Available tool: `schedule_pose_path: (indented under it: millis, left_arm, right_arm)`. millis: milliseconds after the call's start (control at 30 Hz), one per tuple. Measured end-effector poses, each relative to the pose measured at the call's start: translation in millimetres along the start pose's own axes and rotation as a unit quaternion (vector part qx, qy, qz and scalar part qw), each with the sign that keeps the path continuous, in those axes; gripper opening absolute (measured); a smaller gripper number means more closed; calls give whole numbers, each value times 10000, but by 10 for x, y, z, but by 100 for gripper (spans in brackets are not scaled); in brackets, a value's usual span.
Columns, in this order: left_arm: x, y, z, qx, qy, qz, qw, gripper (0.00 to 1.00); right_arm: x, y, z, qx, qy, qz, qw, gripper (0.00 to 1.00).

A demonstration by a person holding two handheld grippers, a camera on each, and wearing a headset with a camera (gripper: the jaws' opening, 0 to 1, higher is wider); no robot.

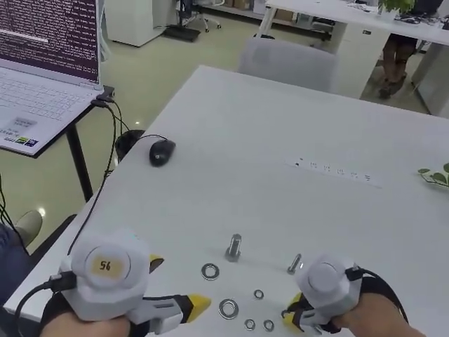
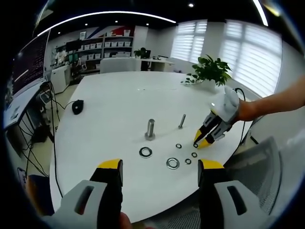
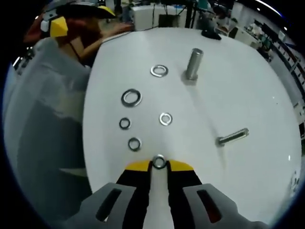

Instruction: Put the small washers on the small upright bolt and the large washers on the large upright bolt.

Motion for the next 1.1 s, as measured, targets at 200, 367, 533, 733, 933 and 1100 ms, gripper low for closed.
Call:
schedule_pose_path:
  millis: [200, 367, 533, 733, 933, 1100]
  left_arm:
    - [-7, 4, -15, -1, 17, 4, 10000, 63]
    - [-3, -6, -17, 4, 21, -6, 10000, 63]
    - [0, -12, -12, 11, 19, -11, 10000, 63]
    - [-3, -5, -5, 2, 16, -6, 10000, 63]
    - [10, -10, 12, 27, 12, -24, 10000, 63]
    - [28, -26, 33, 48, 3, -49, 10000, 63]
  right_arm:
    - [-43, -39, -21, 204, -131, -56, 9997, 13]
    - [-67, -53, -61, 236, -100, -95, 9996, 13]
    - [-150, -107, -44, 302, -183, -163, 9992, 13]
    - [-379, -297, 52, 232, -302, -415, 9984, 13]
    - [-644, -556, 253, 134, -486, -698, 9963, 13]
    - [-740, -754, 453, 118, -613, -791, 9949, 13]
Point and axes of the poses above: the centre of the closed fingertips' face, and the gripper's own axes: x roughly forward along the fingers, y roughly to its left, z roughly out of its top, the point moved 1 cm from there along -x, roughly backward along the fingers, and after that the axes turned 5 degrees about x, right-handed, at the moved point
